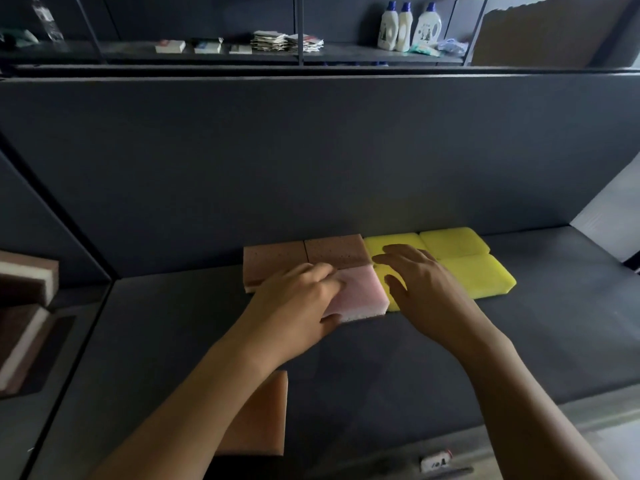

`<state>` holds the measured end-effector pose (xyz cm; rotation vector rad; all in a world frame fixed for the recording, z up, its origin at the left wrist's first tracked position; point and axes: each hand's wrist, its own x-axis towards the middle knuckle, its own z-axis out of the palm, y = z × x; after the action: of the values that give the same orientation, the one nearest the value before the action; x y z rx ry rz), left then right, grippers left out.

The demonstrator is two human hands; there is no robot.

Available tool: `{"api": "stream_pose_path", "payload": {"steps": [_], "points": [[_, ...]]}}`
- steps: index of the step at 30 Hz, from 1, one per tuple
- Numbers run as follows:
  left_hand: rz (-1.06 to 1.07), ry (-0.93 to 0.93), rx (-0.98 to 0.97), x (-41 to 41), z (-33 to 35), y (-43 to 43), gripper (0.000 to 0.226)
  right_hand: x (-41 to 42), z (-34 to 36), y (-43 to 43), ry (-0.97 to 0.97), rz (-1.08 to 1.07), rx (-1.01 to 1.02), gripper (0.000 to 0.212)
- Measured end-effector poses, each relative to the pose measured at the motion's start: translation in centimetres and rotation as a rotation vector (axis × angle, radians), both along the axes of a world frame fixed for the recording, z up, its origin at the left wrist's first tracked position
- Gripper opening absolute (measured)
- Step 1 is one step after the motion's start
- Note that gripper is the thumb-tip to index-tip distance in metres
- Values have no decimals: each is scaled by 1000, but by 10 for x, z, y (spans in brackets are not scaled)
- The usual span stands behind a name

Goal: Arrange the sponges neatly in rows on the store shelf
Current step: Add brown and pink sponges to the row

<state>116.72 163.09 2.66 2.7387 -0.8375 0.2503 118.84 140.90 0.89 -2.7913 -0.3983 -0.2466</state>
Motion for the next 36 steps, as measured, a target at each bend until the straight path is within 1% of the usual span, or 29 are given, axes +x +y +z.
{"api": "stream_pose_path", "payload": {"steps": [4,8,12,15,18,21,26,30,33,36], "points": [[2,1,34,1,-3,-12,33,-1,-3,-20,32,-68,-32,42],[17,50,84,4,-10,-22,26,-1,-11,-29,110,-64,-46,41],[40,52,80,6,-12,-28,33,0,-16,-32,102,-47,-23,39],[45,58,75,8,-13,-32,33,1,-17,-32,98,-40,-47,40],[52,91,55,6,-11,-32,33,1,-17,-32,101,-38,-59,40],[81,133,21,0,-4,-28,39,-3,-11,-28,78,-29,-52,41],[188,153,-1,-22,9,-5,48,-15,3,4,-38,112,15,38],[270,136,-49,-53,16,23,50,-24,9,40,-44,281,119,36],[363,125,-91,-82,14,49,56,-35,11,66,-38,416,193,36],[412,202,-113,-110,5,75,64,-47,11,86,-23,515,213,37]]}}
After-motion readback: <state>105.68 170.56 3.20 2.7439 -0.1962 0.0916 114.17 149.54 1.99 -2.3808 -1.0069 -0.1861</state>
